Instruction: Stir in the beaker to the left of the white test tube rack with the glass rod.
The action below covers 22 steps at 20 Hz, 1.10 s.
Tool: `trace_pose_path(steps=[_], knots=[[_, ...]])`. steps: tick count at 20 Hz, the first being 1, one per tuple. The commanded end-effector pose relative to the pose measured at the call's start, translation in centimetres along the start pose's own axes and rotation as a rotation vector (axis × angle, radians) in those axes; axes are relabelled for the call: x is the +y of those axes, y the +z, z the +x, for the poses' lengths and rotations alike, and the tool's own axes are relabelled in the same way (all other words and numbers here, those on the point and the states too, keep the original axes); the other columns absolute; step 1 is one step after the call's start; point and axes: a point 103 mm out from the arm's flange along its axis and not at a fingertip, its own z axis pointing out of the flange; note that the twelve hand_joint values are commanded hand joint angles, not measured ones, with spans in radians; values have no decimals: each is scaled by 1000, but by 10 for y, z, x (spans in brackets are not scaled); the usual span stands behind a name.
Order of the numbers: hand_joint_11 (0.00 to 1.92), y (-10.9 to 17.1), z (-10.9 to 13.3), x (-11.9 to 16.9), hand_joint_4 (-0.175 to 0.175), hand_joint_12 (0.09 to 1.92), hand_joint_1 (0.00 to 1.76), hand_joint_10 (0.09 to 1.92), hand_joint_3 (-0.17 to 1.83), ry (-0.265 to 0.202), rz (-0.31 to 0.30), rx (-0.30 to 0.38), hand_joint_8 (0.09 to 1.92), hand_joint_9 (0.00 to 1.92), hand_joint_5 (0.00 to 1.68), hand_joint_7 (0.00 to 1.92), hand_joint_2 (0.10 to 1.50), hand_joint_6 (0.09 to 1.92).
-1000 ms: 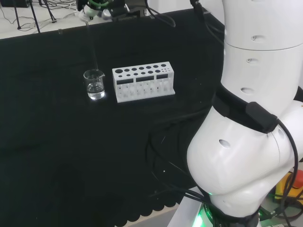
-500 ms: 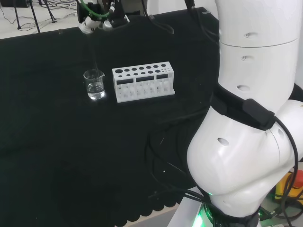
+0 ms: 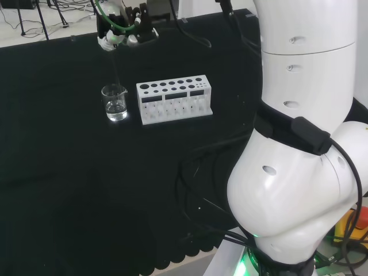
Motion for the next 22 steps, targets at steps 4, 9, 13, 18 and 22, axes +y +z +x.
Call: trace_pose_path(steps=[4,9,13,18,22], knots=[[1704,5,11,-4,-175,417,1316,715,-175,-6,18,-4,850,1606,1237,1258,1094,303],[1704,6,31,-2,-175,417,1316,715,-175,-44,7,6,849,1605,1238,1259,1093,302],[1704,2,35,8,-175,417,1316,715,-175,-67,-12,25,848,1605,1238,1259,1093,302],[1703,-2,30,23,-175,418,1316,715,-175,-69,-14,8,846,1605,1238,1260,1093,301],[1703,-3,3,28,-175,418,1316,715,-175,-54,1,57,844,1605,1238,1261,1093,301]])
